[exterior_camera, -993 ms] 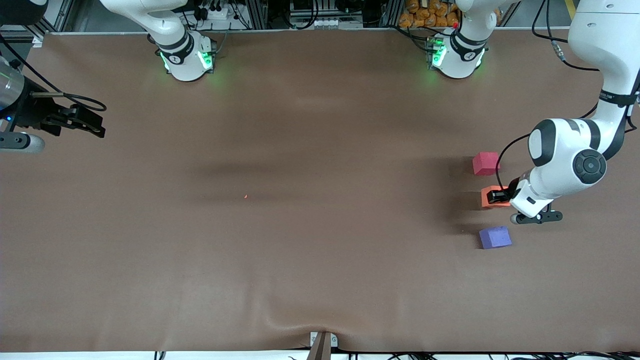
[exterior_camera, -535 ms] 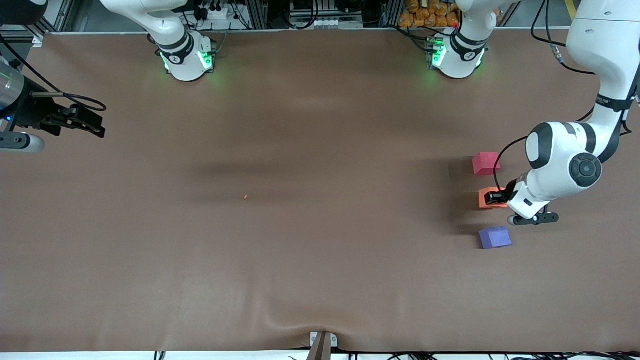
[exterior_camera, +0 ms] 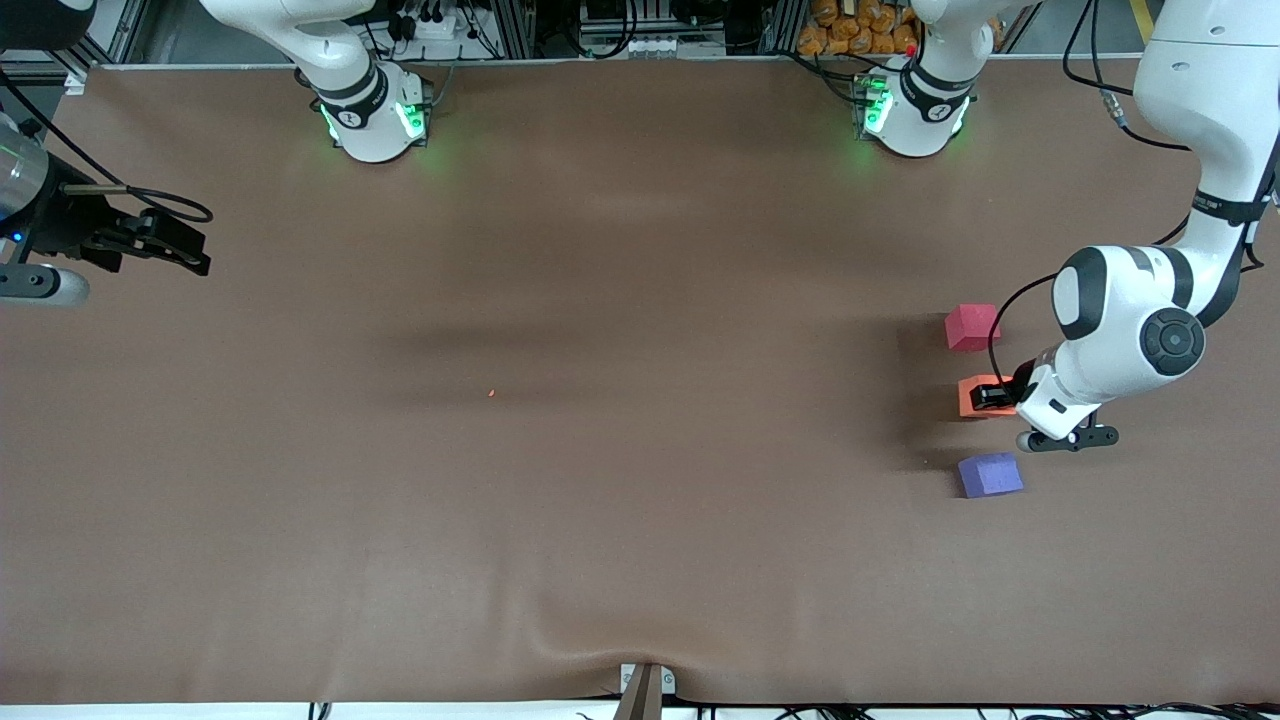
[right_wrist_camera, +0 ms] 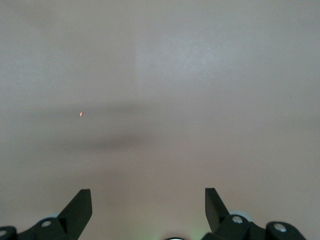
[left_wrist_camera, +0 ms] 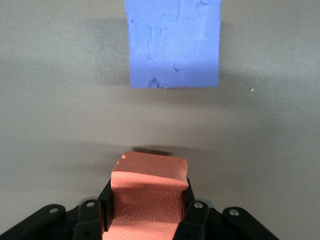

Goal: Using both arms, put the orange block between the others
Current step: 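Open the left gripper to release the orange cube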

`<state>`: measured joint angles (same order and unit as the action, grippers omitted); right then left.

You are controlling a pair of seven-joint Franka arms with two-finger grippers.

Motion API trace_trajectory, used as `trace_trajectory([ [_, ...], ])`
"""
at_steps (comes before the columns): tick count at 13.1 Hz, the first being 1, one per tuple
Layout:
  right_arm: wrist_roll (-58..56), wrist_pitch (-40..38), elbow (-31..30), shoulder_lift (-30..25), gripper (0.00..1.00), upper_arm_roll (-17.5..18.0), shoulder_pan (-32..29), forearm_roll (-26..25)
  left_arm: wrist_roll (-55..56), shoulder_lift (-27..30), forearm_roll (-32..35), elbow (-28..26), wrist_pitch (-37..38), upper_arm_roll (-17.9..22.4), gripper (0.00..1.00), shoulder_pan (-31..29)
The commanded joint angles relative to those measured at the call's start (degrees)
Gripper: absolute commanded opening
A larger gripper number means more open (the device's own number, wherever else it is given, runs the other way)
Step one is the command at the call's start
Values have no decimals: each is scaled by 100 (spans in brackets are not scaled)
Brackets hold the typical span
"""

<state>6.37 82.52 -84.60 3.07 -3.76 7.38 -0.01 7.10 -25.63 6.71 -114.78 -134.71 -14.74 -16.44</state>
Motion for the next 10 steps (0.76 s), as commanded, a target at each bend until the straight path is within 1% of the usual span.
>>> trace_trajectory([
  [1,93,-26,119,53,100,-28,53,-96,63,-47,-21,79,-12,-29,18,-43],
  [10,101,-17,128,88,100,-28,44,-105,63,-214,-30,149,-100,-38,18,-52],
])
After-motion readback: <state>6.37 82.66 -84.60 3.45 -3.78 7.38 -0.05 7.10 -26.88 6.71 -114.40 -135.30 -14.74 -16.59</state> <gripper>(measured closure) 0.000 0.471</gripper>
